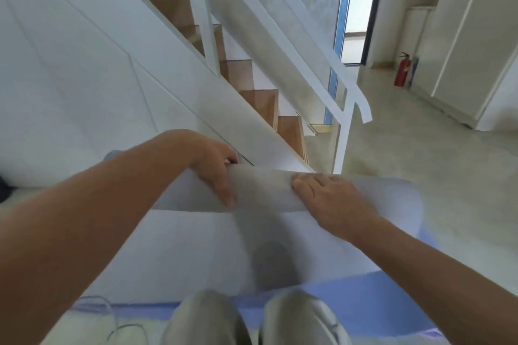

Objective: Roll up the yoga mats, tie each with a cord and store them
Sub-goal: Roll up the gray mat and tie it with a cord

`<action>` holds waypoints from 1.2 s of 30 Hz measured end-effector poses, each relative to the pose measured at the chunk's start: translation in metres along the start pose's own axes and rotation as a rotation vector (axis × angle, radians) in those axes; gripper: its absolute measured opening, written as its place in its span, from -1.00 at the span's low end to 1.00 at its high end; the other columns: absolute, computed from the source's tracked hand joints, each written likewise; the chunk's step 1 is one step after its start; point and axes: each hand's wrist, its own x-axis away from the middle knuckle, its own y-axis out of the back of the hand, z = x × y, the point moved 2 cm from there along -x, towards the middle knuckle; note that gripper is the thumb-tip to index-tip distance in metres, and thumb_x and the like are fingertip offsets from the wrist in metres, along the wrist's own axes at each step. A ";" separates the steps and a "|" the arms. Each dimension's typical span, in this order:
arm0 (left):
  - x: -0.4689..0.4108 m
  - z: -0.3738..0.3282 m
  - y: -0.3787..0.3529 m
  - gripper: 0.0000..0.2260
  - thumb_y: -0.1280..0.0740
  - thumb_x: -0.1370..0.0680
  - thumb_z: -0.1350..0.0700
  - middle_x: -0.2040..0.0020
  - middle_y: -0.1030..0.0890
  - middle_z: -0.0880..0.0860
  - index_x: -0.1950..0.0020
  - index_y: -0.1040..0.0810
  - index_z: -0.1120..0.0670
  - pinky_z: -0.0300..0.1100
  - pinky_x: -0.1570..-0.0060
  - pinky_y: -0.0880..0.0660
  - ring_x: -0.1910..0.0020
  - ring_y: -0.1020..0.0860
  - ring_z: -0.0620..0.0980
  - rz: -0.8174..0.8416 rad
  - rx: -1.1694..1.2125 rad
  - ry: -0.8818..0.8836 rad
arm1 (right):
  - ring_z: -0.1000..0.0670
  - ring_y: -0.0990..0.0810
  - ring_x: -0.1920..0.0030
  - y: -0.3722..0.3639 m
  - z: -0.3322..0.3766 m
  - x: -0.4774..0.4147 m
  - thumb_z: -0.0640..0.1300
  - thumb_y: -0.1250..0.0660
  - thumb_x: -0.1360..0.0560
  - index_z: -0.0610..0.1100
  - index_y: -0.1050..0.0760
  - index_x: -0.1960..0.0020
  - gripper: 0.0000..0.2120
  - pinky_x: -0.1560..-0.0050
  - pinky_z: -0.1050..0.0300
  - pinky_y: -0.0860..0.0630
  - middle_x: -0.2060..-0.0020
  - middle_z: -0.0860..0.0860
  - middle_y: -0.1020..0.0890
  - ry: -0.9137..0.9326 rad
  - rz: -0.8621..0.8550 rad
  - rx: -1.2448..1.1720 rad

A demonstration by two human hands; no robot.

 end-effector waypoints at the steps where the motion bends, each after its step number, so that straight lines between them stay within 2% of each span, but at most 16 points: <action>1: 0.016 0.007 -0.011 -0.20 -0.65 -0.19 -0.18 -0.26 -0.52 -0.12 -0.37 -0.45 -0.12 -0.04 -0.25 -0.49 -0.19 -0.53 -0.03 0.026 0.031 0.014 | -0.17 -0.67 0.07 0.007 0.014 -0.002 -0.21 -0.34 -0.37 -0.19 -0.41 -0.16 -0.63 0.18 0.04 -0.58 -0.04 -0.14 -0.64 0.014 -0.012 -0.022; 3: 0.038 0.019 -0.039 -0.29 -0.65 -0.24 -0.11 -0.19 -0.57 -0.07 -0.33 -0.48 -0.07 -0.11 -0.08 -0.58 -0.10 -0.60 -0.02 0.074 0.154 0.032 | -0.19 -0.66 0.03 0.016 0.037 -0.001 -0.20 -0.51 -0.27 -0.20 -0.38 -0.18 -0.46 0.10 -0.01 -0.60 -0.07 -0.16 -0.63 0.023 0.027 -0.073; 5: 0.057 0.031 -0.067 -0.28 -0.64 -0.20 -0.15 -0.16 -0.61 -0.01 -0.30 -0.52 -0.03 -0.11 0.06 -0.64 -0.04 -0.65 0.01 0.132 0.318 0.053 | -0.19 -0.64 -0.01 0.023 0.060 0.003 -0.15 -0.58 -0.20 -0.17 -0.34 -0.21 -0.34 0.04 -0.04 -0.60 -0.11 -0.17 -0.61 0.027 0.104 -0.143; 8: 0.078 0.042 -0.103 -0.15 -0.59 0.02 -0.32 -0.10 -0.64 0.02 -0.21 -0.57 -0.02 -0.04 -0.02 -0.63 -0.03 -0.66 0.05 0.169 0.426 0.123 | -0.16 -0.62 -0.06 0.031 0.094 0.016 -0.04 -0.55 -0.11 -0.14 -0.33 -0.20 -0.26 -0.06 -0.04 -0.56 -0.20 -0.15 -0.58 0.086 0.260 -0.217; 10: 0.090 0.043 -0.128 -0.13 -0.62 0.02 -0.31 -0.07 -0.68 0.08 -0.19 -0.60 0.06 -0.06 -0.01 -0.62 -0.02 -0.67 0.09 0.226 0.487 0.158 | -0.11 -0.57 -0.11 0.042 0.113 0.021 0.10 -0.50 -0.16 -0.08 -0.30 -0.24 -0.26 -0.15 -0.01 -0.47 -0.27 -0.08 -0.51 0.129 0.387 -0.293; 12: 0.100 0.042 -0.150 -0.21 -0.64 -0.08 -0.25 -0.06 -0.69 0.08 -0.21 -0.58 0.08 -0.11 0.08 -0.61 -0.01 -0.68 0.09 0.282 0.514 0.168 | 0.00 -0.48 -0.13 0.055 0.123 0.022 0.30 -0.47 -0.24 0.02 -0.25 -0.33 -0.20 -0.16 0.10 -0.36 -0.28 0.08 -0.45 0.048 0.574 -0.494; 14: 0.108 0.039 -0.166 -0.29 -0.64 -0.19 -0.17 -0.11 -0.65 0.03 -0.26 -0.53 0.02 -0.08 -0.01 -0.60 -0.04 -0.65 0.05 0.295 0.523 0.158 | 0.09 -0.43 -0.24 0.060 0.122 0.017 0.39 -0.47 -0.26 0.15 -0.16 -0.46 -0.09 -0.23 0.12 -0.34 -0.34 0.18 -0.39 -0.149 0.759 -0.751; 17: 0.118 0.031 -0.172 -0.31 -0.64 -0.20 -0.18 -0.13 -0.59 -0.07 -0.26 -0.51 -0.09 0.00 -0.18 -0.55 -0.09 -0.59 0.00 0.258 0.468 0.085 | 0.09 -0.43 -0.32 0.054 0.112 0.002 0.36 -0.52 -0.24 0.25 -0.18 -0.49 -0.08 -0.41 0.01 -0.32 -0.41 0.19 -0.37 -0.272 0.996 -0.907; 20: 0.128 0.030 -0.160 -0.35 -0.64 -0.18 -0.17 -0.09 -0.57 -0.12 -0.21 -0.52 -0.14 0.02 -0.17 -0.56 -0.07 -0.59 0.00 0.186 0.428 0.053 | 0.12 -0.54 -0.17 0.054 0.110 -0.009 0.21 -0.61 -0.19 0.25 -0.39 -0.29 -0.26 -0.32 0.02 -0.45 -0.20 0.20 -0.55 -0.186 1.227 -0.904; 22: 0.135 0.030 -0.152 -0.39 -0.65 -0.21 -0.10 -0.09 -0.60 -0.07 -0.20 -0.53 -0.12 0.04 -0.12 -0.61 -0.05 -0.62 0.03 0.222 0.438 0.059 | 0.11 -0.57 -0.12 0.060 0.116 -0.015 0.08 -0.65 -0.21 0.19 -0.44 -0.21 -0.35 -0.23 0.04 -0.52 -0.09 0.21 -0.58 -0.092 1.302 -0.834; 24: 0.139 0.029 -0.152 -0.42 -0.64 -0.27 -0.04 -0.11 -0.64 0.00 -0.23 -0.54 -0.05 0.05 -0.10 -0.62 -0.05 -0.65 0.07 0.304 0.447 0.084 | 0.05 -0.57 -0.12 0.059 0.120 -0.017 -0.02 -0.66 -0.23 0.13 -0.44 -0.20 -0.37 -0.18 0.04 -0.54 -0.07 0.17 -0.58 -0.052 1.357 -0.785; 27: 0.137 0.027 -0.164 -0.44 -0.65 -0.24 -0.08 -0.07 -0.68 -0.01 -0.20 -0.60 -0.05 0.01 -0.06 -0.63 -0.01 -0.67 0.05 0.370 0.408 0.105 | 0.03 -0.58 -0.12 0.055 0.122 -0.020 -0.01 -0.65 -0.24 0.14 -0.43 -0.17 -0.40 -0.20 0.00 -0.54 -0.06 0.17 -0.57 -0.046 1.385 -0.783; 29: 0.128 0.028 -0.167 -0.45 -0.65 -0.18 -0.14 -0.01 -0.67 -0.05 -0.11 -0.60 -0.07 -0.09 0.07 -0.63 0.02 -0.65 0.02 0.256 0.294 0.101 | 0.03 -0.59 -0.11 0.048 0.119 -0.019 0.04 -0.65 -0.22 0.13 -0.46 -0.14 -0.43 -0.22 -0.01 -0.54 -0.05 0.17 -0.59 -0.080 1.349 -0.789; 31: 0.119 0.030 -0.155 -0.41 -0.62 -0.14 -0.26 0.01 -0.62 -0.03 -0.04 -0.55 -0.05 -0.15 0.16 -0.48 0.02 -0.59 0.04 -0.060 0.080 0.105 | 0.02 -0.61 -0.06 0.043 0.111 -0.021 0.03 -0.66 -0.18 0.09 -0.49 -0.07 -0.45 -0.15 -0.02 -0.56 -0.01 0.13 -0.62 -0.206 1.199 -0.839; 33: 0.111 0.028 -0.139 -0.36 -0.56 -0.15 -0.34 0.00 -0.59 0.01 -0.05 -0.51 -0.02 -0.12 0.18 -0.32 -0.01 -0.56 0.09 -0.498 -0.229 0.024 | 0.02 -0.57 -0.01 0.044 0.097 -0.027 0.07 -0.64 -0.18 0.09 -0.45 -0.06 -0.45 -0.05 0.00 -0.54 0.03 0.11 -0.61 -0.301 0.941 -0.713; 36: 0.112 0.026 -0.120 -0.46 -0.61 -0.17 -0.18 0.18 -0.55 0.11 0.08 -0.53 0.12 -0.08 0.30 -0.31 0.20 -0.52 0.15 -1.079 -0.577 -0.042 | -0.02 -0.51 0.05 0.061 0.081 -0.041 0.20 -0.51 -0.29 0.06 -0.37 -0.14 -0.45 0.12 0.06 -0.45 0.03 0.06 -0.54 -0.322 0.388 -0.230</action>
